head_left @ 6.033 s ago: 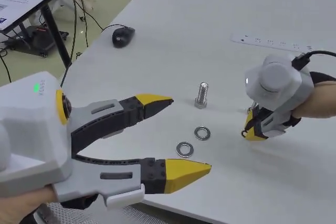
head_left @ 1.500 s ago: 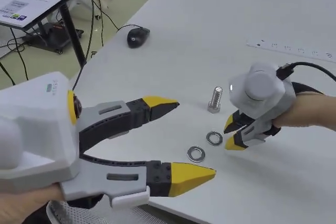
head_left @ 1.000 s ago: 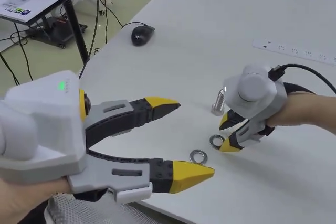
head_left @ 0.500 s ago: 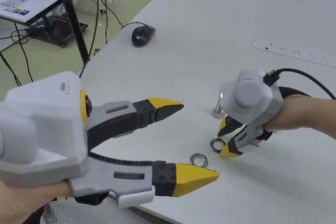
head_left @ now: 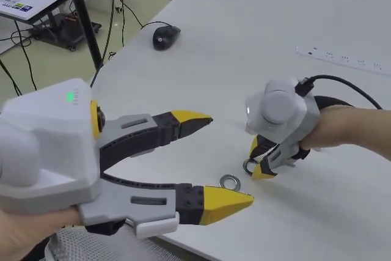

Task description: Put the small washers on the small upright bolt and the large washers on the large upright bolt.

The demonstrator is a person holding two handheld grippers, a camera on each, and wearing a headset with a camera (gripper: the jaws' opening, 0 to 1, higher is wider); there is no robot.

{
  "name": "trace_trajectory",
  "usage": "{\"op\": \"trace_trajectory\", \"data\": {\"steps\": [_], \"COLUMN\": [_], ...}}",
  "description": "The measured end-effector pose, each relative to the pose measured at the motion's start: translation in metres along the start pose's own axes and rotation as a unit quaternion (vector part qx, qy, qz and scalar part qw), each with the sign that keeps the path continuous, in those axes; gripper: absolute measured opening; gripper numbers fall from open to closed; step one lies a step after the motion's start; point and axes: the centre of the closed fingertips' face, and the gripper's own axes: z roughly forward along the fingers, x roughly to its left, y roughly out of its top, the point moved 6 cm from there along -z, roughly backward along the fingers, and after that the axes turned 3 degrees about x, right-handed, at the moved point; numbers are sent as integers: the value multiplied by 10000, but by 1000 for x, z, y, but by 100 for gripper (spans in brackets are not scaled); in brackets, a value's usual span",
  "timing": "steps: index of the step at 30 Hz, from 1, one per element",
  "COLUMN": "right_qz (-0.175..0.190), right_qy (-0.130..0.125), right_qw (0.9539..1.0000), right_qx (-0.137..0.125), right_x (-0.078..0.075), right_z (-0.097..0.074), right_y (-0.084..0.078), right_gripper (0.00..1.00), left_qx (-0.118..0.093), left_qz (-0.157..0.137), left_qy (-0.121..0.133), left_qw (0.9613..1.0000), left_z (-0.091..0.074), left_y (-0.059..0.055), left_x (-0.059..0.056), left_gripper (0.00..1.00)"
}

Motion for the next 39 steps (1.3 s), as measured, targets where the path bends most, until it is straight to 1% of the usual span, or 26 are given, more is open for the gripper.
{"op": "trace_trajectory", "data": {"steps": [6,10,12,15,18,22,24,27,30,32,34,35,39], "right_qz": [64,242,179,263,247,250,253,316,332,342,346,355,310], "right_qy": [-35,-18,-70,-70,-78,-121,-180,-268,-415,-510,-615,-652,-811], "right_qw": [10000,9997,9998,9996,9996,9996,9995,9991,9986,9981,9975,9972,9962], "right_qx": [58,-28,16,-82,-53,-16,-12,-36,-26,-37,-41,-45,-23], "right_x": [-2,-4,-4,-6,-6,-8,-10,-17,-27,-35,-37,-42,-59], "right_z": [-1,-1,-2,-6,-10,-22,-31,-44,-59,-69,-78,-83,-89], "right_y": [0,-2,-2,-1,-2,-7,-10,-14,-16,-15,-10,-8,-1], "right_gripper": [22,21,21,21,21,21,21,21,21,21,21,21,21], "left_qx": [9,-14,-1,-6,30,11,6,49,48,18,-4,-7,9], "left_qz": [-20,-18,-6,-14,-13,-14,-24,-16,-10,-17,-16,-3,-11], "left_qy": [15,36,48,41,20,5,-9,-55,-57,-69,-95,-103,-89], "left_qw": [10000,10000,10000,10000,10000,10000,10000,10000,10000,10000,10000,9999,10000], "left_z": [-1,-1,-1,0,1,3,4,6,9,10,11,11,11], "left_y": [-2,-1,-2,-2,-3,-3,-3,-5,-6,-6,-5,-4,-5], "left_x": [-1,-1,0,-1,-1,-1,-1,-2,-2,-3,-3,-4,-3], "left_gripper": [63,63,63,63,63,63,63,63,63,63,63,63,63]}}
